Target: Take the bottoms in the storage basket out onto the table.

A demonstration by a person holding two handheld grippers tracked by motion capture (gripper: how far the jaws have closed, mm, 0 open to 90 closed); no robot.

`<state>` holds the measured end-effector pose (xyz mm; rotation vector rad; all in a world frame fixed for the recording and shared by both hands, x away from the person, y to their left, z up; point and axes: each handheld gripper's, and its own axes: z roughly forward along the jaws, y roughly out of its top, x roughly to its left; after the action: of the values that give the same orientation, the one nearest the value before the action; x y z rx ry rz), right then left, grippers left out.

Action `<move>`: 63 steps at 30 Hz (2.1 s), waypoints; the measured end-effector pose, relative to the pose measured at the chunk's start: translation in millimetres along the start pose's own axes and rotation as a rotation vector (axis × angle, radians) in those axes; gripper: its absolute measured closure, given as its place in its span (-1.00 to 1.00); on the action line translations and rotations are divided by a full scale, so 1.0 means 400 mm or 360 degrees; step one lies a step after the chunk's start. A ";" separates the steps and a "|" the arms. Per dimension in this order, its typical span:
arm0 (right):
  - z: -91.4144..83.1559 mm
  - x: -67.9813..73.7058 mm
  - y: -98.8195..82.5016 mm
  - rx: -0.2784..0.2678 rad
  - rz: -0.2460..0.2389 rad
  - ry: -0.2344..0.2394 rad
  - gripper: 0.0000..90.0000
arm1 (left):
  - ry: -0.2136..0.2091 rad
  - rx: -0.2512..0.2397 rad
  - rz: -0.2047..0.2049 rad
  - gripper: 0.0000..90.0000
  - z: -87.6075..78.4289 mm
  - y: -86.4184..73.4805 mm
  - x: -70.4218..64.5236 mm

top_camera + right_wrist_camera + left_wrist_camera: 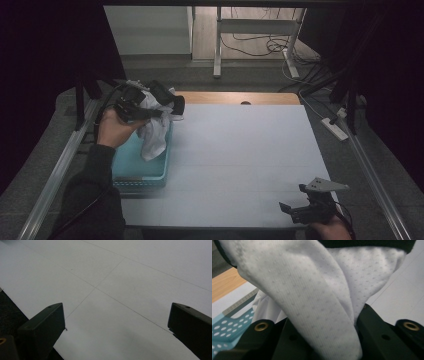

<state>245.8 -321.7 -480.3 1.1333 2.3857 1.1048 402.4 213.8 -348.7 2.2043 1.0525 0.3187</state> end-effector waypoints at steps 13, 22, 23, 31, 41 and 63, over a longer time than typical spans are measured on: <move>-0.001 0.000 0.000 -0.0003 0.0000 0.0001 -0.97 | -0.0055 -0.0021 0.0071 0.73 0.026 0.051 -0.044; -0.002 0.000 -0.001 -0.0008 0.0006 0.0000 -0.97 | -0.0099 -0.0019 0.0124 0.73 0.059 0.085 -0.084; -0.002 -0.001 -0.001 -0.0008 0.0005 0.0000 -0.97 | -0.0102 -0.0018 0.0130 0.72 0.063 0.088 -0.087; -0.003 -0.001 -0.001 -0.0015 0.0004 0.0001 -0.97 | -0.0130 -0.0005 0.0160 0.73 0.093 0.105 -0.114; -0.003 -0.001 -0.001 -0.0015 0.0005 0.0003 -0.97 | -0.0169 0.0010 0.0206 0.72 0.140 0.126 -0.152; -0.004 -0.001 -0.002 -0.0017 0.0002 0.0007 -0.97 | -0.0294 0.0108 0.0242 0.72 0.295 0.140 -0.222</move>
<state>244.7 -323.0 -479.8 1.1302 2.3801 1.1201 434.6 66.2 -394.5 2.3298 0.8090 0.1435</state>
